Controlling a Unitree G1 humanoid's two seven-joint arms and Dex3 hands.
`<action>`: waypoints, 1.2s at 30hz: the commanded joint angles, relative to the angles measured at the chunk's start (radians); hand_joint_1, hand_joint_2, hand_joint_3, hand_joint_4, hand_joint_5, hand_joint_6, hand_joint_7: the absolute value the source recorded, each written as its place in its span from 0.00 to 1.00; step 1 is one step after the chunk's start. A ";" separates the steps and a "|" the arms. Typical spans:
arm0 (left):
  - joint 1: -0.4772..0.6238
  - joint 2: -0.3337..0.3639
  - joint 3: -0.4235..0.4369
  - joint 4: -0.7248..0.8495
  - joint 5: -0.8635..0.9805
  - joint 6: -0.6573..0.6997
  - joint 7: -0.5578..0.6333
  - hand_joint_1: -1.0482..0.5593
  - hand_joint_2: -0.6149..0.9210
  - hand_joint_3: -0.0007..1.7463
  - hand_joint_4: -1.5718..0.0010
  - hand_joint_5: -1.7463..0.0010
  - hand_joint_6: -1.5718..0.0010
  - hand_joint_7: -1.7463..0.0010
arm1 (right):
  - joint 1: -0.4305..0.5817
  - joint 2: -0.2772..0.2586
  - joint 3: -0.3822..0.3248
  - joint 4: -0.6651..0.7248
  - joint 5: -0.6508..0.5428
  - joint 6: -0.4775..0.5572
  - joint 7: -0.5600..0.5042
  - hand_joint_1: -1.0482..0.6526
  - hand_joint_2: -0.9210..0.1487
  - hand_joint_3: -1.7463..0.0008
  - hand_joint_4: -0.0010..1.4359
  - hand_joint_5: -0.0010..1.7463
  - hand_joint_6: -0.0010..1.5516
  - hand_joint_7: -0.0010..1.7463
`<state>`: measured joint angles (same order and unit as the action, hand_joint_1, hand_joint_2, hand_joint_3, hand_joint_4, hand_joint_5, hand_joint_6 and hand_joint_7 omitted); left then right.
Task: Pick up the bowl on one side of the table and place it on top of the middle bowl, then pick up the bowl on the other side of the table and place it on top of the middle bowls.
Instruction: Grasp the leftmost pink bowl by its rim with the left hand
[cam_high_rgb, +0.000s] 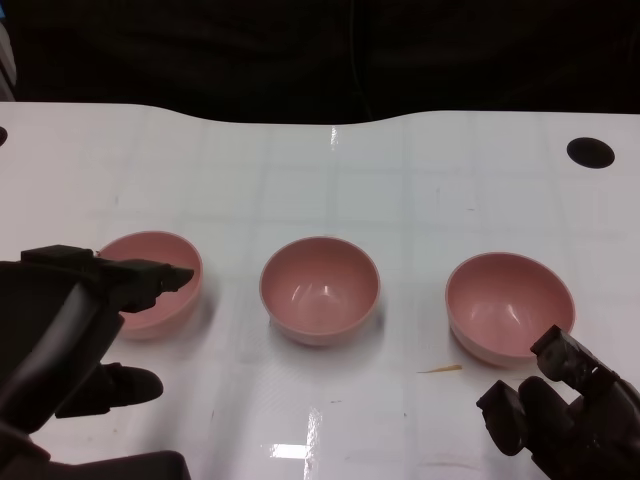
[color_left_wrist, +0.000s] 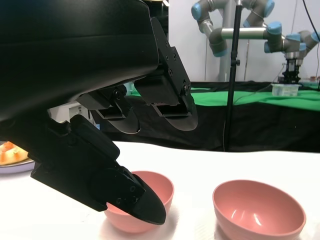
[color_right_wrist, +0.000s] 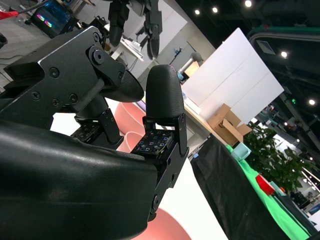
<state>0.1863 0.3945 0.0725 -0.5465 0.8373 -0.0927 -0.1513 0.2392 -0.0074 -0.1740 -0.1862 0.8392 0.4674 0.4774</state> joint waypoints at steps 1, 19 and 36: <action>-0.032 0.033 -0.014 0.040 0.022 -0.001 -0.001 0.15 0.90 0.01 0.52 0.93 0.49 1.00 | 0.005 0.002 -0.004 -0.015 0.002 -0.002 -0.016 0.58 0.45 0.31 0.60 1.00 0.52 0.84; -0.201 0.108 -0.103 0.273 0.021 -0.015 -0.003 0.17 0.92 0.00 0.53 0.99 0.51 1.00 | 0.006 0.005 0.002 -0.017 0.004 0.000 -0.027 0.58 0.45 0.29 0.59 1.00 0.51 0.86; -0.318 0.155 -0.184 0.564 -0.010 -0.121 0.085 0.20 0.92 0.00 0.51 0.99 0.49 1.00 | 0.006 -0.002 0.004 -0.009 -0.001 -0.011 -0.015 0.59 0.44 0.29 0.59 1.00 0.49 0.88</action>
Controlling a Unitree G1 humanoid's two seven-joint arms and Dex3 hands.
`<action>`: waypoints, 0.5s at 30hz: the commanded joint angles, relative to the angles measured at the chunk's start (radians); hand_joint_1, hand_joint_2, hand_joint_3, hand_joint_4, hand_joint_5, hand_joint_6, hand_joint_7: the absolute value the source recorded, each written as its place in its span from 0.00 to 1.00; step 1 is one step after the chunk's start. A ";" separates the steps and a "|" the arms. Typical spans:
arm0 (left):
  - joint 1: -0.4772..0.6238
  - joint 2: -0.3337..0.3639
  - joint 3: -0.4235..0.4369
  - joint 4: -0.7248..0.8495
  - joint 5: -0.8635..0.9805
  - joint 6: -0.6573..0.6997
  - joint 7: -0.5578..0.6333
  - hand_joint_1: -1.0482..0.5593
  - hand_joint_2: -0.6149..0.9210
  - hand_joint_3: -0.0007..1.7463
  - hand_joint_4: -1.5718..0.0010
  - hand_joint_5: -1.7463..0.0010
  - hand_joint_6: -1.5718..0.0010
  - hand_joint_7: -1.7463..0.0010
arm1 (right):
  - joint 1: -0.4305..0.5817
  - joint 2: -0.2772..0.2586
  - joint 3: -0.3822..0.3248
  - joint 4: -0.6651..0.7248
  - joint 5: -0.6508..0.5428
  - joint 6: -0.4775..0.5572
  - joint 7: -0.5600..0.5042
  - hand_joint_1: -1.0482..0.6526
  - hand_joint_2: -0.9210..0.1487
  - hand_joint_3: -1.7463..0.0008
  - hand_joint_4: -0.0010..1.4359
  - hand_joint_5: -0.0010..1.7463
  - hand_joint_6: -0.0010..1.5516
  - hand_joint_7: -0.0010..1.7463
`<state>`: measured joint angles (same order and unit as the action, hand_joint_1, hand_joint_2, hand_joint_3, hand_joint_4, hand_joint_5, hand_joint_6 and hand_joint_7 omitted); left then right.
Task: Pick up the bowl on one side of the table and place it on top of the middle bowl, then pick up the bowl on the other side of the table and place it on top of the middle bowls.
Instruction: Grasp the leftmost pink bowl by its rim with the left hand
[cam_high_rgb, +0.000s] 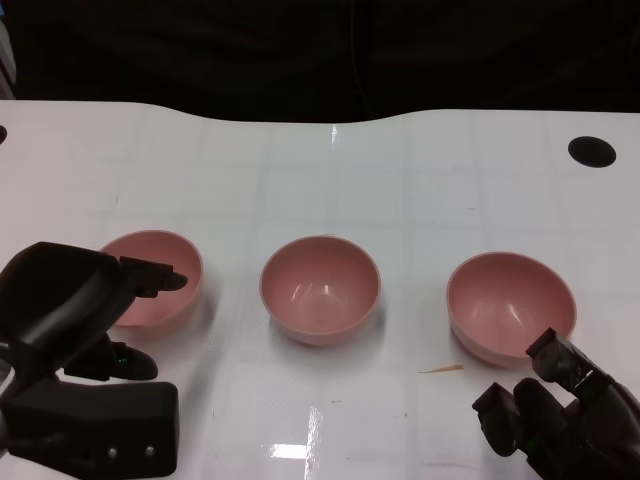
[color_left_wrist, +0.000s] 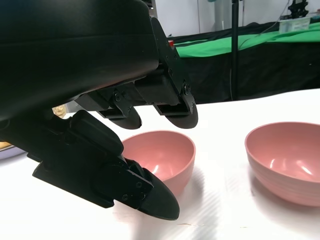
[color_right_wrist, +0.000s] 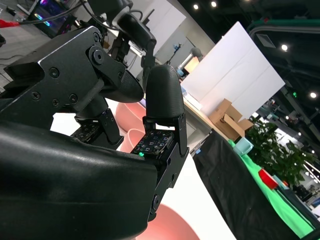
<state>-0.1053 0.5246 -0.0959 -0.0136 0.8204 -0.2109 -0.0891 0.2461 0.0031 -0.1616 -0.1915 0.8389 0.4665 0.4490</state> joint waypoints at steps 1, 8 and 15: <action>-0.031 0.026 -0.020 0.039 0.008 -0.002 0.026 0.19 0.93 0.01 0.51 1.00 0.49 1.00 | -0.001 -0.012 -0.008 -0.003 -0.002 -0.012 0.014 0.59 0.44 0.29 0.58 1.00 0.49 0.88; -0.099 0.030 -0.073 0.173 0.013 -0.017 0.068 0.17 0.97 0.01 0.51 1.00 0.50 1.00 | -0.006 -0.015 -0.015 0.013 0.013 -0.001 0.040 0.58 0.40 0.35 0.58 1.00 0.50 0.86; -0.172 0.034 -0.133 0.334 0.020 -0.044 0.131 0.16 0.99 0.01 0.50 1.00 0.49 1.00 | 0.005 -0.010 -0.012 -0.006 0.002 0.001 0.013 0.59 0.42 0.30 0.58 1.00 0.48 0.89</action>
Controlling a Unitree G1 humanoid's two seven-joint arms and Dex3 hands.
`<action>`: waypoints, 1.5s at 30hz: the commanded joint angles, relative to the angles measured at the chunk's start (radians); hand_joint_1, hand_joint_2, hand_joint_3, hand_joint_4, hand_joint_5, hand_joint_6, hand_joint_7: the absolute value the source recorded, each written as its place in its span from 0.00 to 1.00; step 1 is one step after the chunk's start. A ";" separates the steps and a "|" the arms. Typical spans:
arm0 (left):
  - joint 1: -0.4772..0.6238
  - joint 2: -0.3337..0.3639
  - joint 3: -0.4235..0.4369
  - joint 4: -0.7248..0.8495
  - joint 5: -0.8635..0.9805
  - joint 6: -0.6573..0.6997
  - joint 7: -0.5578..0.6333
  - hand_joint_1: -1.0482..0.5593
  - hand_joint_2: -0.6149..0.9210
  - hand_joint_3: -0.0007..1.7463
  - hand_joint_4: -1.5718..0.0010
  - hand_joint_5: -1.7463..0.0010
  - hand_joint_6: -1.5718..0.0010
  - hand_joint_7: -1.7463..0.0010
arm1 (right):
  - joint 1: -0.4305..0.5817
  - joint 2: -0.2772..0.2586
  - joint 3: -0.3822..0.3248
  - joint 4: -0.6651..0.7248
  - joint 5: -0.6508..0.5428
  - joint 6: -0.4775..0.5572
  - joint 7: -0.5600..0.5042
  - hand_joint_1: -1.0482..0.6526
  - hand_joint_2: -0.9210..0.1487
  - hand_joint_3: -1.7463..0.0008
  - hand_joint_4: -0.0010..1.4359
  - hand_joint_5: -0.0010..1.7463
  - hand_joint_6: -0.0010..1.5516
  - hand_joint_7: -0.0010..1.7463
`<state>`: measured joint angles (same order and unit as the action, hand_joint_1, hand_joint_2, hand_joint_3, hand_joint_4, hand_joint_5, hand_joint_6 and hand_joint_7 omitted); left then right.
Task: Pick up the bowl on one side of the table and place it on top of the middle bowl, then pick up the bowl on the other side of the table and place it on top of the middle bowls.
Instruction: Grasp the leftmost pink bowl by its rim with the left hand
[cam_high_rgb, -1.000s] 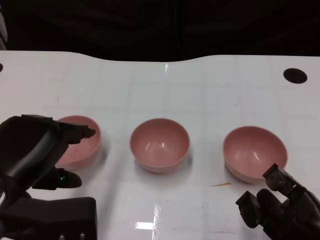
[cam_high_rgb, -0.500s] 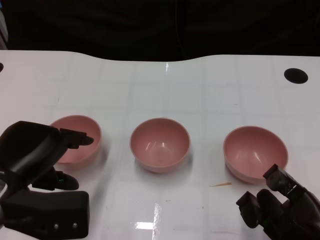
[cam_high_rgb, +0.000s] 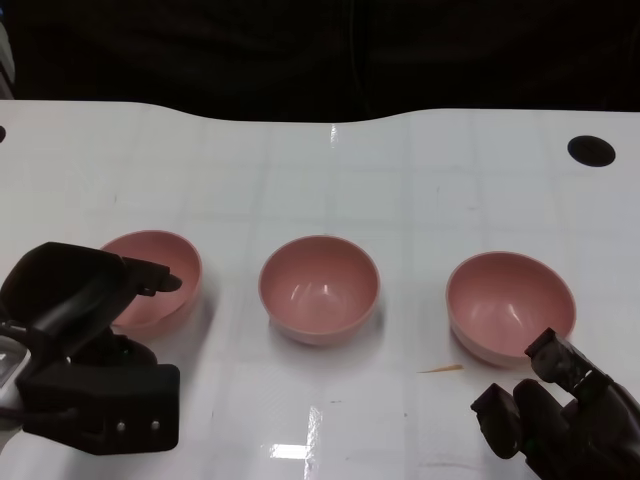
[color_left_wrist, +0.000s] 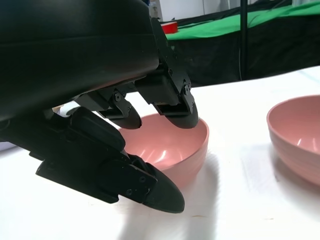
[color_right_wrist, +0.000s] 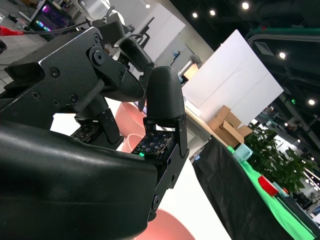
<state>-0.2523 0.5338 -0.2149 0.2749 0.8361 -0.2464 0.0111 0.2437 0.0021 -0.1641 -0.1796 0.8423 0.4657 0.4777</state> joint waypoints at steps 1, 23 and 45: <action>-0.029 0.026 -0.018 0.052 0.003 -0.010 0.036 0.16 0.99 0.01 0.50 1.00 0.49 1.00 | 0.007 -0.010 -0.009 -0.019 -0.001 0.002 -0.017 0.59 0.42 0.30 0.58 1.00 0.48 0.89; -0.194 -0.026 -0.192 0.437 0.008 -0.080 0.246 0.23 0.99 0.00 0.47 0.99 0.47 1.00 | 0.015 -0.001 -0.006 -0.027 0.000 0.001 -0.027 0.59 0.45 0.31 0.58 1.00 0.51 0.85; -0.315 -0.059 -0.272 0.665 -0.005 -0.128 0.313 0.34 0.98 0.00 0.47 1.00 0.46 1.00 | 0.017 -0.001 0.000 -0.021 0.009 -0.003 -0.017 0.60 0.43 0.34 0.58 1.00 0.54 0.79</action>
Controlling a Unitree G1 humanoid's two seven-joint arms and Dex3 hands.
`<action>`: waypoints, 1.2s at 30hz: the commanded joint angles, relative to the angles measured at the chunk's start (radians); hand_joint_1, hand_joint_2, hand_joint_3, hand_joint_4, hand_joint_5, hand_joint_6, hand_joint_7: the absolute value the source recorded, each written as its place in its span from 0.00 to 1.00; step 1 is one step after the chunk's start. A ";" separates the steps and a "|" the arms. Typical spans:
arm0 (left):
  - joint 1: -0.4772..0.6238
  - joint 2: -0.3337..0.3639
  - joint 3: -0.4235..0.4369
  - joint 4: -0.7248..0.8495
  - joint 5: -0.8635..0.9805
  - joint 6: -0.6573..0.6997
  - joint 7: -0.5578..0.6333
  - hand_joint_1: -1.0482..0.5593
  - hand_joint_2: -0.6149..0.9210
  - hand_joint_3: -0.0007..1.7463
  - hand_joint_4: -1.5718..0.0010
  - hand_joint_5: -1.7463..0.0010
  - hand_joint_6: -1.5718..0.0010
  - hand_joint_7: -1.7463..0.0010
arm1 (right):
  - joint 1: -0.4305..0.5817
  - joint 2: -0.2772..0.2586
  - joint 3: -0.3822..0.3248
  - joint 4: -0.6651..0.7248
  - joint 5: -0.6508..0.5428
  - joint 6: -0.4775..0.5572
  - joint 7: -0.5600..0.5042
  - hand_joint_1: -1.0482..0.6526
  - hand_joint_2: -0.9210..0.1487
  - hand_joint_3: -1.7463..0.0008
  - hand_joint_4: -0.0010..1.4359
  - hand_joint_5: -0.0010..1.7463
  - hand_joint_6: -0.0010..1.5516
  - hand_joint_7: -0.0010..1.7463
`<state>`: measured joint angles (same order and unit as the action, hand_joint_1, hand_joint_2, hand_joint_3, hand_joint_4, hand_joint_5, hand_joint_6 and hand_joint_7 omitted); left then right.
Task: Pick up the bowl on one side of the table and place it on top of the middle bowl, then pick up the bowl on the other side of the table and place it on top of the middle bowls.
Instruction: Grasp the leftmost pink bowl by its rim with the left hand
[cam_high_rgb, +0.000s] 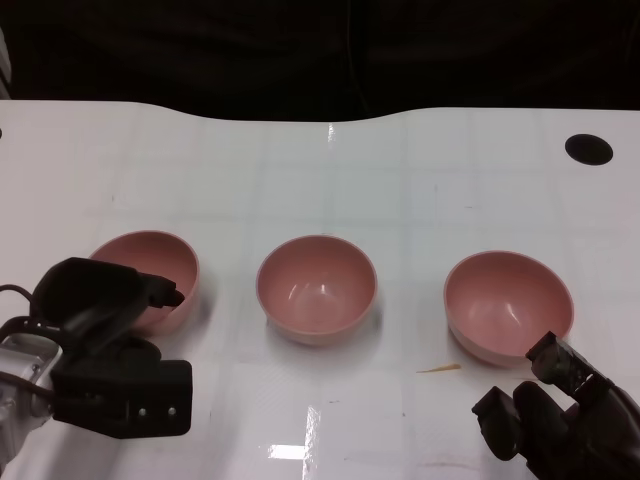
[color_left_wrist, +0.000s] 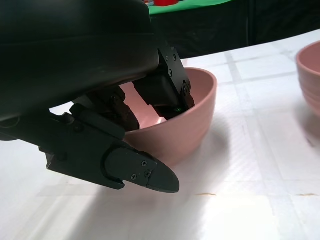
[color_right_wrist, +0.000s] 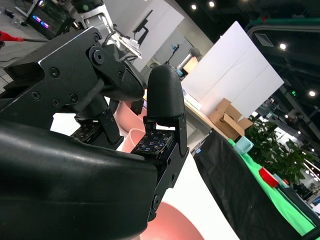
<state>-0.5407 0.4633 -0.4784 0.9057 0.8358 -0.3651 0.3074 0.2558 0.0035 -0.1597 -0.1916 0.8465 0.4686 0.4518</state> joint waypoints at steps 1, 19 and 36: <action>-0.032 0.010 -0.010 0.043 -0.004 -0.011 0.018 0.34 0.98 0.00 0.47 1.00 0.46 1.00 | 0.005 -0.001 -0.004 -0.005 0.003 -0.012 0.014 0.59 0.42 0.36 0.58 1.00 0.55 0.78; -0.070 -0.035 -0.024 0.170 -0.032 -0.047 0.123 0.64 0.98 0.00 0.35 0.98 0.33 0.98 | 0.022 0.000 0.007 -0.036 -0.013 -0.007 -0.019 0.60 0.37 0.39 0.57 1.00 0.54 0.80; -0.061 -0.047 -0.025 0.162 -0.031 -0.009 0.182 0.67 1.00 0.02 0.52 0.07 0.59 0.11 | 0.029 0.003 0.010 -0.046 -0.011 -0.005 -0.041 0.59 0.41 0.34 0.57 1.00 0.53 0.81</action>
<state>-0.6078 0.4024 -0.5030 1.0756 0.8153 -0.3747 0.4747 0.2781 0.0105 -0.1459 -0.2253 0.8364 0.4663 0.4141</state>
